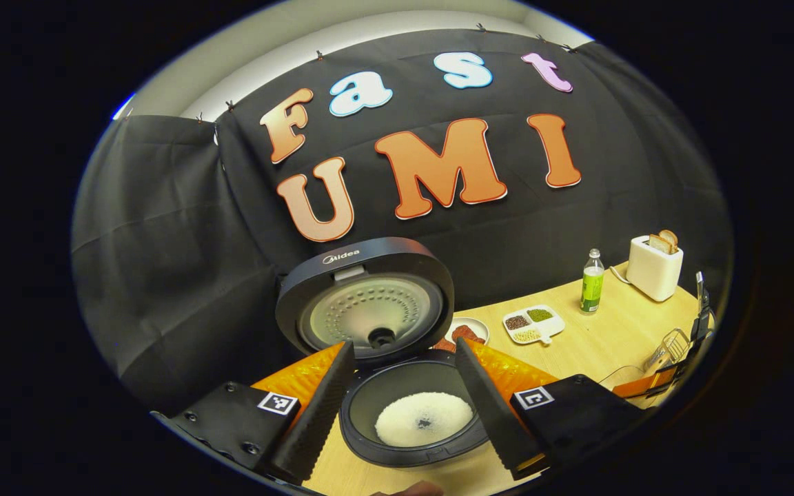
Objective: Close the left gripper, press the button to open the rice cooker; take a wooden spoon from the chopstick holder with the right hand, scoop a spoonful of rice and pour it into the rice cooker, then put the wooden spoon back into the chopstick holder.
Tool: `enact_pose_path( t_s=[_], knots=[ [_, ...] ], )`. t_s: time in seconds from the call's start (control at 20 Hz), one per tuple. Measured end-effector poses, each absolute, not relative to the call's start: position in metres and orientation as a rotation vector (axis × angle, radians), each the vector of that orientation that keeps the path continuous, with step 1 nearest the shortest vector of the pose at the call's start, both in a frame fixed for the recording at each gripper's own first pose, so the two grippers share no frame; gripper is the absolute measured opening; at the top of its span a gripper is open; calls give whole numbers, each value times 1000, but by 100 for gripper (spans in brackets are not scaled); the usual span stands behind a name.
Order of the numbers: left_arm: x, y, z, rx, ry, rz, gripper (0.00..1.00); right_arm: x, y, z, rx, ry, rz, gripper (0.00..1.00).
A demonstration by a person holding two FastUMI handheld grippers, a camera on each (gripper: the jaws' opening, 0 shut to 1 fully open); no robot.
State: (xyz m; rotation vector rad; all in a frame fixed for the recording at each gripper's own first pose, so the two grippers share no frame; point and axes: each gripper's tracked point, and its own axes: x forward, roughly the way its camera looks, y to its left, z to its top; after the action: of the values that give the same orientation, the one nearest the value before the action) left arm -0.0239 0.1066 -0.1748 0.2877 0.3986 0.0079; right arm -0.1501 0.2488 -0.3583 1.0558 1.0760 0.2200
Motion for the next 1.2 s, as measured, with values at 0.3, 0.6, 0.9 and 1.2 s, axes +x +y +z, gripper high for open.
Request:
enact_pose_path(
  t_s=[0.3,0.6,0.9,1.2],
  knots=[
    [-21,87,-163,240,368,59,98,-120,211,-311,1242,1024,282,10],
    [-26,96,-153,209,335,156,98,-78,205,-263,1437,984,363,10],
    [-45,131,-135,212,288,276,94,-47,250,-228,1600,1022,462,11],
    [-66,162,-117,227,240,351,100,-24,304,-195,1581,1038,581,11]
  ],
)
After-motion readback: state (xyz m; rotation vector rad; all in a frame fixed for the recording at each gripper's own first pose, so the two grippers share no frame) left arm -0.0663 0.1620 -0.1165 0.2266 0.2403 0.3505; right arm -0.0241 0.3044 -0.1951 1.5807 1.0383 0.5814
